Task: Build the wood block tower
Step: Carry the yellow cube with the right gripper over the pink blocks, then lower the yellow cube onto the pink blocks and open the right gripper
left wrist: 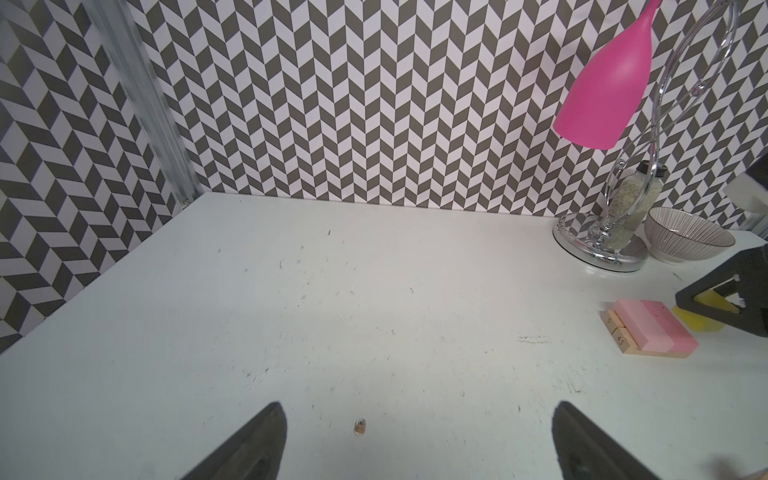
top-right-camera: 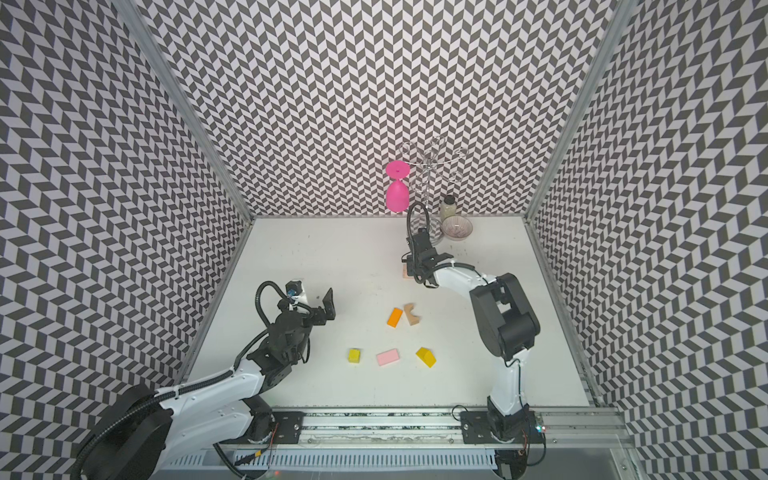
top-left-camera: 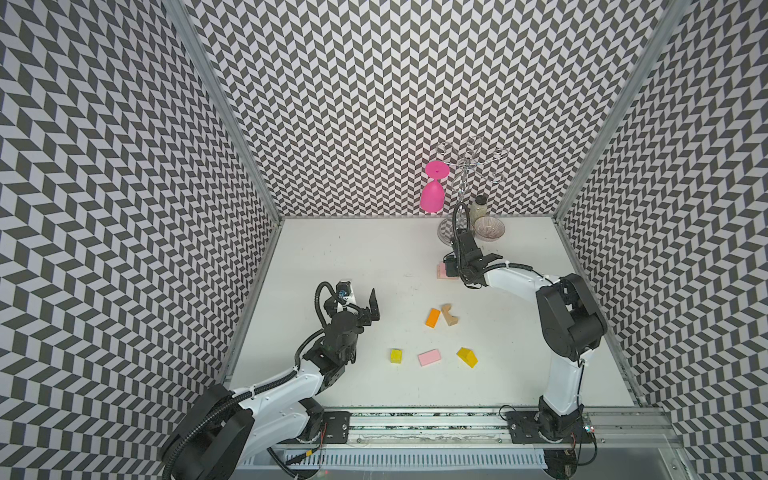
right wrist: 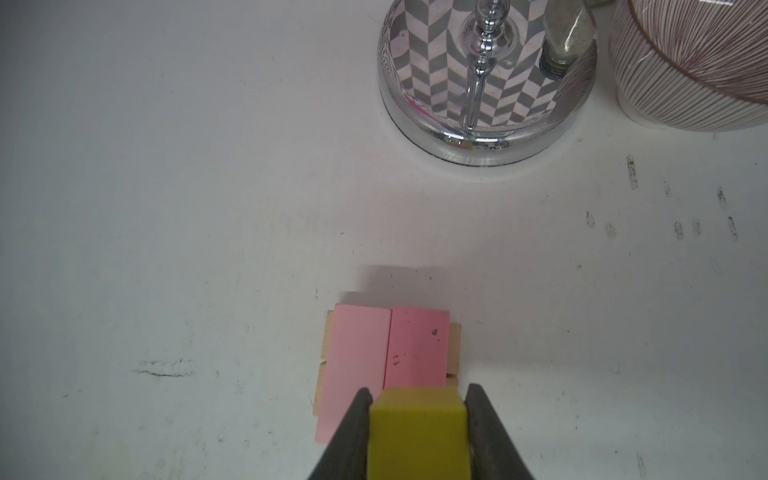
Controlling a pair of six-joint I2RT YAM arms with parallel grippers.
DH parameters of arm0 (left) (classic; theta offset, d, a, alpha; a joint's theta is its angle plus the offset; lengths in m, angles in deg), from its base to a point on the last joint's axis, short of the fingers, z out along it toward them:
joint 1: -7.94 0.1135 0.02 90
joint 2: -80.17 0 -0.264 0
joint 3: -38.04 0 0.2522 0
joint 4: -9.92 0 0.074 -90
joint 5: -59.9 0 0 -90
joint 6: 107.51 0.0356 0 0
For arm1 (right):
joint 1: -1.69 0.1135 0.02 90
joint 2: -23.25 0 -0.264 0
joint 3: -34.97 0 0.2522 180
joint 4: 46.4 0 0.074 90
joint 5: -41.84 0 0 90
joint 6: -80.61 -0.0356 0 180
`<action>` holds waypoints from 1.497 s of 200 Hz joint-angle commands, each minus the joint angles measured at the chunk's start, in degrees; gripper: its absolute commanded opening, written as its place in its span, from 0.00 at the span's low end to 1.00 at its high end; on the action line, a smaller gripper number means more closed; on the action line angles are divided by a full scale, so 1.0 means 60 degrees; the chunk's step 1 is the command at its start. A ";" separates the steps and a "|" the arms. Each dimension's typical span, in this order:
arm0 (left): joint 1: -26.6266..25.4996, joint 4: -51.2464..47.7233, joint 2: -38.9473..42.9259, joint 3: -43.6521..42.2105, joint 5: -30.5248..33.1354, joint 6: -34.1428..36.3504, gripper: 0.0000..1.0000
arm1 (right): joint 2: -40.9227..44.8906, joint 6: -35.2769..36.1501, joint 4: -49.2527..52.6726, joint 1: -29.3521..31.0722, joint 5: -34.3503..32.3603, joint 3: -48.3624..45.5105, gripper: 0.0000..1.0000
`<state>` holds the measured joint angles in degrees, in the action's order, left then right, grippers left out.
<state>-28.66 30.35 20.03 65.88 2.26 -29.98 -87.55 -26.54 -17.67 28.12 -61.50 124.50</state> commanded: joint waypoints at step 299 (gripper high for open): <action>-0.0287 0.0054 -0.0026 0.0216 0.0405 0.0108 1.00 | -0.0795 -0.0774 -0.0003 0.0045 -0.0237 0.0801 0.03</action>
<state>-29.97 30.35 20.03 65.88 3.70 -29.32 -91.33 -30.47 -16.32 28.14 -62.11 127.76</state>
